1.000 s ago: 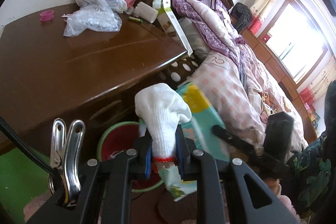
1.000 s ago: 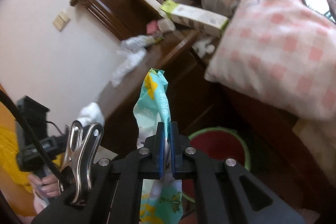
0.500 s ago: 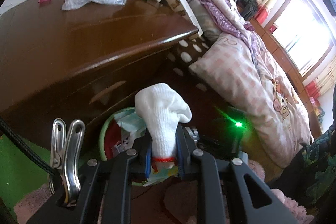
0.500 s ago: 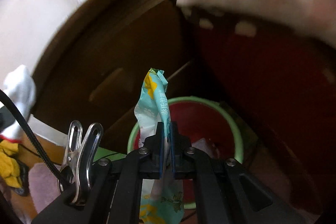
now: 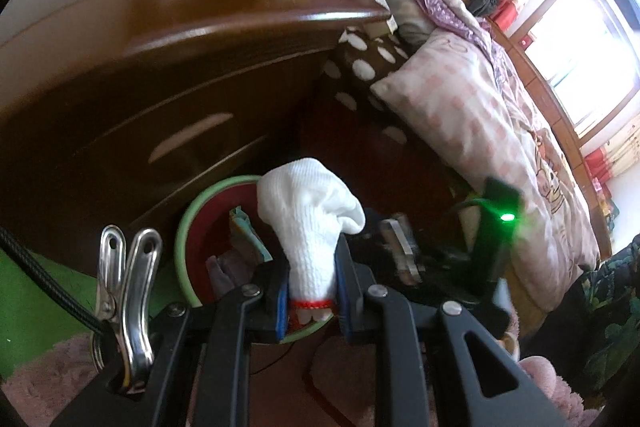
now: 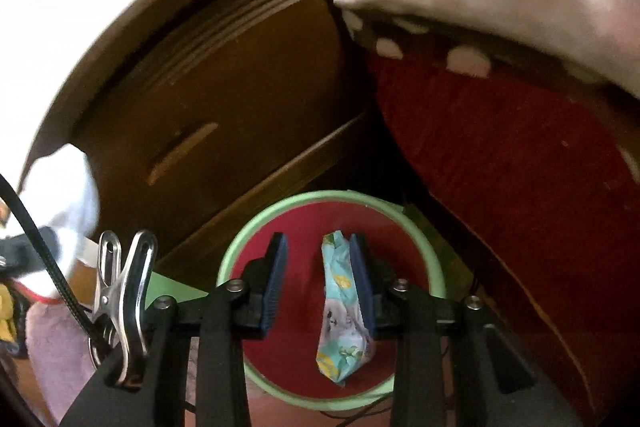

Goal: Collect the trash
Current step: 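Open the right gripper to drop the wipes pack while the left gripper releases the glove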

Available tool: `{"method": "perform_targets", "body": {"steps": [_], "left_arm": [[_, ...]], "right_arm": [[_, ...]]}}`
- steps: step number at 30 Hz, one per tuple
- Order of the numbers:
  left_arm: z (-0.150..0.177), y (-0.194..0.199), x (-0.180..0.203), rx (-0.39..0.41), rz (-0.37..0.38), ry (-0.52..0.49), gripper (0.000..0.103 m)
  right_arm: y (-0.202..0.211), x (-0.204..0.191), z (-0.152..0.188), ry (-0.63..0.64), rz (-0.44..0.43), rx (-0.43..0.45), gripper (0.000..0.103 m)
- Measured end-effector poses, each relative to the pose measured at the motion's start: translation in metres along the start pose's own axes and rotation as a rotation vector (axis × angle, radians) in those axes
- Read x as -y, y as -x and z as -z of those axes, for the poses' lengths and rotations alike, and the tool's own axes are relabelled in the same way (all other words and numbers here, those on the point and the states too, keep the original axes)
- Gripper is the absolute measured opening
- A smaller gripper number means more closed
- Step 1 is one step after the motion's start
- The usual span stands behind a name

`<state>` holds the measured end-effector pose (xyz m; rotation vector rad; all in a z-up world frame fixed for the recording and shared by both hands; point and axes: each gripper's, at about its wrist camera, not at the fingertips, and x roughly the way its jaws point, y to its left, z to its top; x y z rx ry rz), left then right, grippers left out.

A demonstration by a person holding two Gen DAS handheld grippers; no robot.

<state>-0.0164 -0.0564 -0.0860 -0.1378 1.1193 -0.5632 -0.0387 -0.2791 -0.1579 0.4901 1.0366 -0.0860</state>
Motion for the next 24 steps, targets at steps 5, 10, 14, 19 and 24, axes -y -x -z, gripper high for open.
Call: {"method": "perform_targets", "body": {"steps": [5, 10, 14, 19, 24], "left_arm": [[0.008, -0.024, -0.002, -0.044, -0.039, -0.005, 0.019], [0.018, -0.058, -0.012, -0.099, -0.075, 0.011, 0.019], [0.024, -0.086, -0.017, -0.143, -0.115, 0.006, 0.019], [0.031, -0.106, -0.020, -0.183, -0.131, -0.003, 0.021], [0.033, -0.111, -0.021, -0.182, -0.164, -0.017, 0.032]], "right_arm": [[0.029, -0.010, 0.001, 0.050, 0.004, 0.047, 0.033], [0.049, -0.015, 0.014, 0.085, -0.013, 0.104, 0.033], [0.052, -0.014, 0.020, 0.095, -0.027, 0.111, 0.033], [0.046, -0.012, 0.019, 0.086, -0.042, 0.110, 0.033], [0.047, -0.011, 0.020, 0.087, -0.054, 0.116, 0.034]]}}
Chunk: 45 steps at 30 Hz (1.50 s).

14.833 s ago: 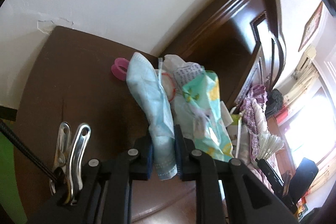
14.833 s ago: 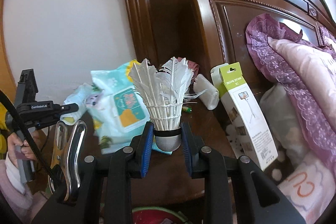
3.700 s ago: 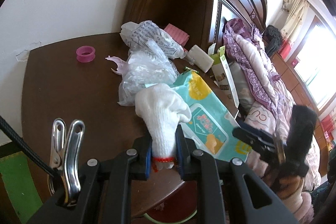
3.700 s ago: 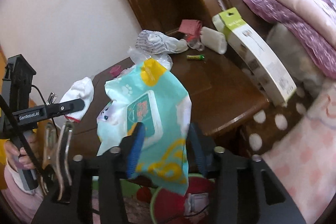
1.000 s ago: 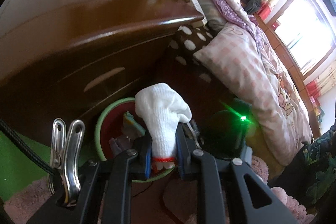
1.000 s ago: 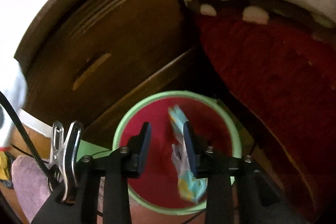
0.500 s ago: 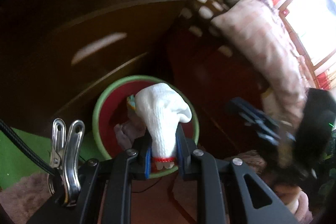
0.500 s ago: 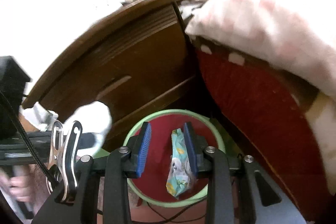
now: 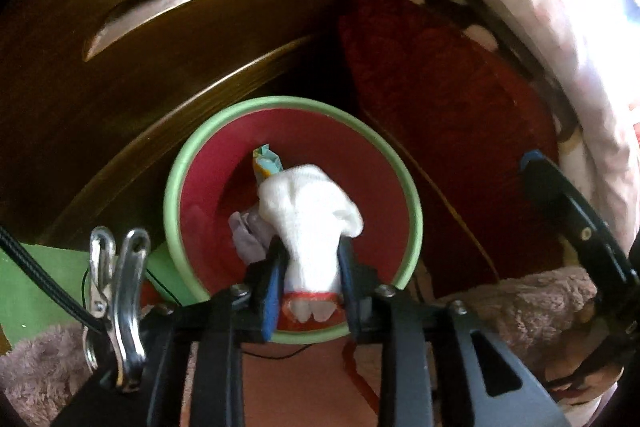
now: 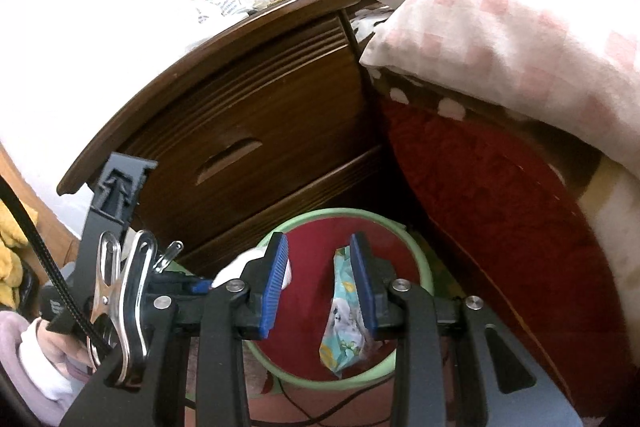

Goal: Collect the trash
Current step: 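Open the right gripper to drop the wipes pack while the left gripper releases the glove, then raise both grippers back to the nightstand toward the clear plastic bag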

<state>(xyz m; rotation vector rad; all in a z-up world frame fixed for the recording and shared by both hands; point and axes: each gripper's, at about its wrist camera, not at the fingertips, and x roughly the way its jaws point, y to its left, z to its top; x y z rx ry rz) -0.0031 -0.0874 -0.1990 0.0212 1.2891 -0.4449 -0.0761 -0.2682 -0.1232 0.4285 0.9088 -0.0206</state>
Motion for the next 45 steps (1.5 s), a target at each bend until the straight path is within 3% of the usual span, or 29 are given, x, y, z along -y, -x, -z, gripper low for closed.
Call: {"method": "perform_targets", "body": {"steps": [3, 13, 32, 45], "left_arm": [[0.000, 0.000, -0.003, 0.005, -0.007, 0.004, 0.039], [-0.003, 0.016, 0.002, 0.058, -0.020, -0.007, 0.039], [-0.003, 0.126, 0.025, 0.299, 0.005, -0.056, 0.039], [-0.031, 0.198, 0.001, 0.423, -0.034, -0.001, 0.039]], "right_arm": [[0.000, 0.001, 0.000, -0.005, -0.009, 0.002, 0.036], [0.002, -0.009, 0.001, 0.036, -0.016, 0.021, 0.038], [0.054, -0.027, -0.022, 0.042, -0.105, 0.141, 0.042], [0.093, -0.079, -0.074, 0.251, -0.079, 0.199, 0.043]]}}
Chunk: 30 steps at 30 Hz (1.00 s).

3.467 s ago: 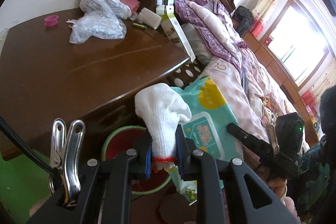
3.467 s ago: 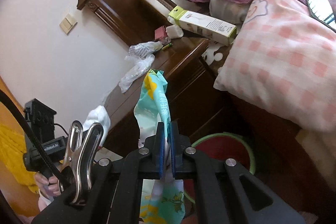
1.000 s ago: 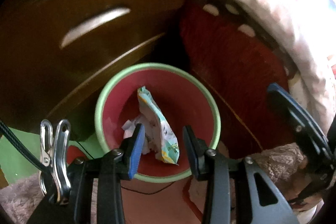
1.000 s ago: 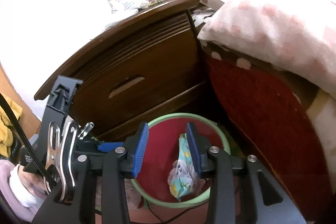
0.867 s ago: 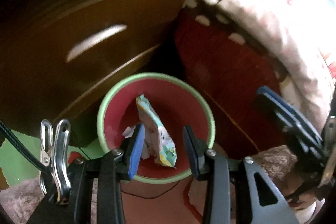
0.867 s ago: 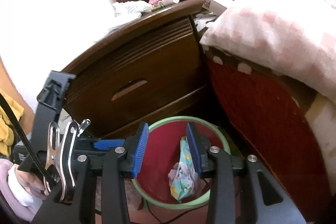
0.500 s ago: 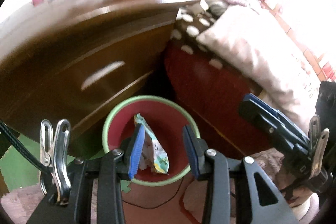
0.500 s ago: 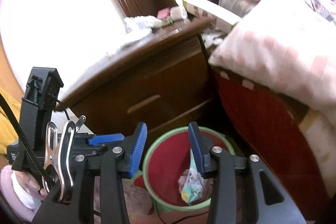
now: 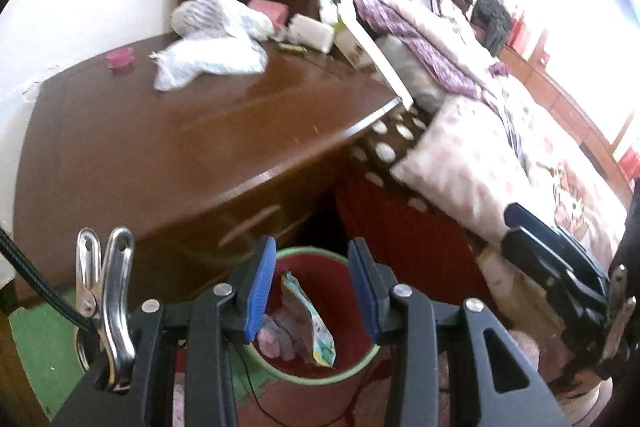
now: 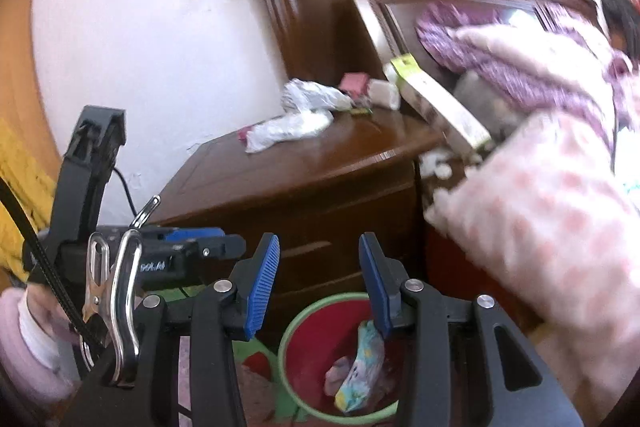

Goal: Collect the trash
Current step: 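Raise both grippers back to the nightstand toward the clear plastic bag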

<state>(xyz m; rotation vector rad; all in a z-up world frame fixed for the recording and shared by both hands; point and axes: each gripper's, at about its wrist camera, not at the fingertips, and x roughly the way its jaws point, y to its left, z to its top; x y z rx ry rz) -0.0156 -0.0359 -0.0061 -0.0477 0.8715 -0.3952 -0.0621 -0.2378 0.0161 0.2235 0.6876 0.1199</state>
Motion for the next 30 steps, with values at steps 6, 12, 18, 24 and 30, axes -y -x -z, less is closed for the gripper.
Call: {"method": "perform_targets", "body": {"steps": [6, 12, 18, 24, 30], "left_arm": [[-0.027, 0.015, -0.012, 0.062, -0.024, 0.032, 0.041], [-0.051, 0.012, -0.027, 0.102, -0.072, 0.095, 0.042], [-0.077, 0.004, -0.048, 0.115, -0.074, 0.143, 0.042], [-0.116, -0.004, -0.077, 0.128, -0.071, 0.184, 0.044], [-0.140, -0.024, -0.106, 0.158, -0.096, 0.234, 0.045]], "right_arm": [[0.000, -0.009, -0.035, 0.035, 0.009, 0.016, 0.045], [-0.008, -0.015, -0.069, 0.054, 0.005, 0.015, 0.045], [-0.036, -0.011, -0.094, 0.033, 0.014, -0.021, 0.045], [-0.072, -0.009, -0.120, -0.003, -0.012, -0.046, 0.045], [-0.125, -0.003, -0.143, -0.053, -0.061, -0.118, 0.052]]}}
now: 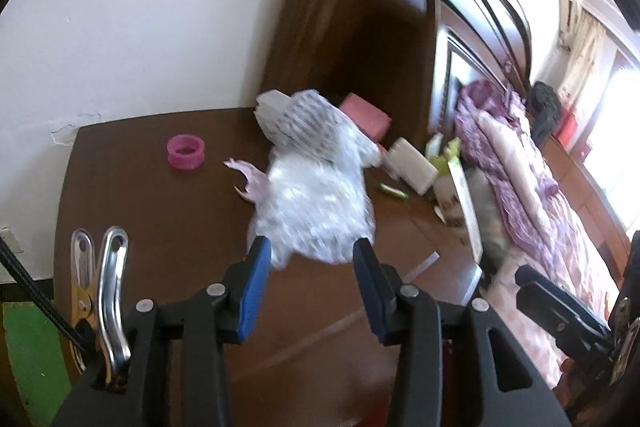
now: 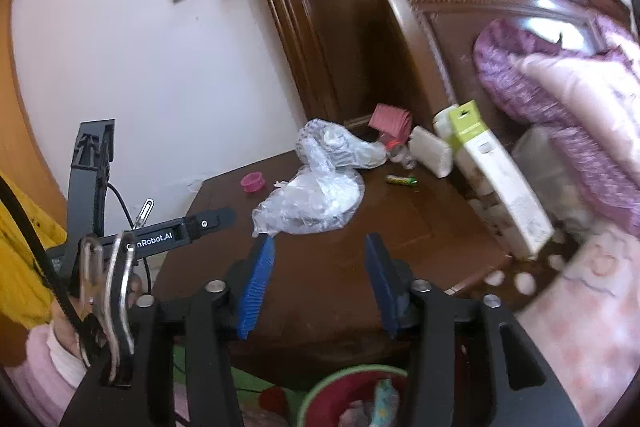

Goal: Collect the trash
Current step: 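Raise both grippers back to the nightstand toward the clear plastic bag, then close the left gripper on the clear plastic bag while the right gripper grasps its other end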

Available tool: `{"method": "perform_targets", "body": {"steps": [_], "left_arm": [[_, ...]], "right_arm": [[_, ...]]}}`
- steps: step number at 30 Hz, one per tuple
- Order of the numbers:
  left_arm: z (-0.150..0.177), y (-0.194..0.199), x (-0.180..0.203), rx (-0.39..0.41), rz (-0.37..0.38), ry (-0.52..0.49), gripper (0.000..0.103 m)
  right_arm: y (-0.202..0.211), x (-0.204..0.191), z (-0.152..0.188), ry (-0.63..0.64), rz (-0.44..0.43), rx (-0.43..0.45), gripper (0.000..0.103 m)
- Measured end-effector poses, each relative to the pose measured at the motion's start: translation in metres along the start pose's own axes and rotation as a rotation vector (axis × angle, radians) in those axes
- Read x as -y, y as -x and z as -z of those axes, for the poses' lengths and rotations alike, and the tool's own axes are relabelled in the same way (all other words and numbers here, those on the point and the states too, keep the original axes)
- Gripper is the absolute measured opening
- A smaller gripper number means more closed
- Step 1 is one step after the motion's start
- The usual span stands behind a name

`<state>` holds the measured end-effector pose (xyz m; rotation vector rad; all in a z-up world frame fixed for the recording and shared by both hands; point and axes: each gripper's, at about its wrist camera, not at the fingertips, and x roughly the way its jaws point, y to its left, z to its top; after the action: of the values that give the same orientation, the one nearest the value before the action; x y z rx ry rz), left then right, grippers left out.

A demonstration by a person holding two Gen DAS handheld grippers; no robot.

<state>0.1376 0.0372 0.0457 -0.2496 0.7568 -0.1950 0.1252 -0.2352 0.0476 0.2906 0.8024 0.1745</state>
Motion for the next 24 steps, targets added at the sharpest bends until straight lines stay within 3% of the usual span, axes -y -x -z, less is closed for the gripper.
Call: {"method": "perform_targets", "body": {"steps": [10, 16, 22, 24], "left_arm": [[-0.008, -0.055, -0.019, -0.051, 0.055, 0.120, 0.044], [-0.009, -0.071, -0.022, -0.054, 0.074, 0.117, 0.037], [-0.007, -0.082, -0.027, -0.093, 0.057, 0.107, 0.029], [-0.005, -0.083, -0.028, -0.106, 0.056, 0.104, 0.029]], "right_arm": [[-0.084, 0.014, -0.033, -0.008, 0.016, -0.121, 0.053], [-0.138, 0.015, -0.051, 0.021, 0.049, -0.177, 0.062], [-0.191, 0.009, -0.060, 0.063, 0.127, -0.232, 0.062], [-0.202, 0.013, -0.060, 0.040, 0.111, -0.259, 0.062]]}}
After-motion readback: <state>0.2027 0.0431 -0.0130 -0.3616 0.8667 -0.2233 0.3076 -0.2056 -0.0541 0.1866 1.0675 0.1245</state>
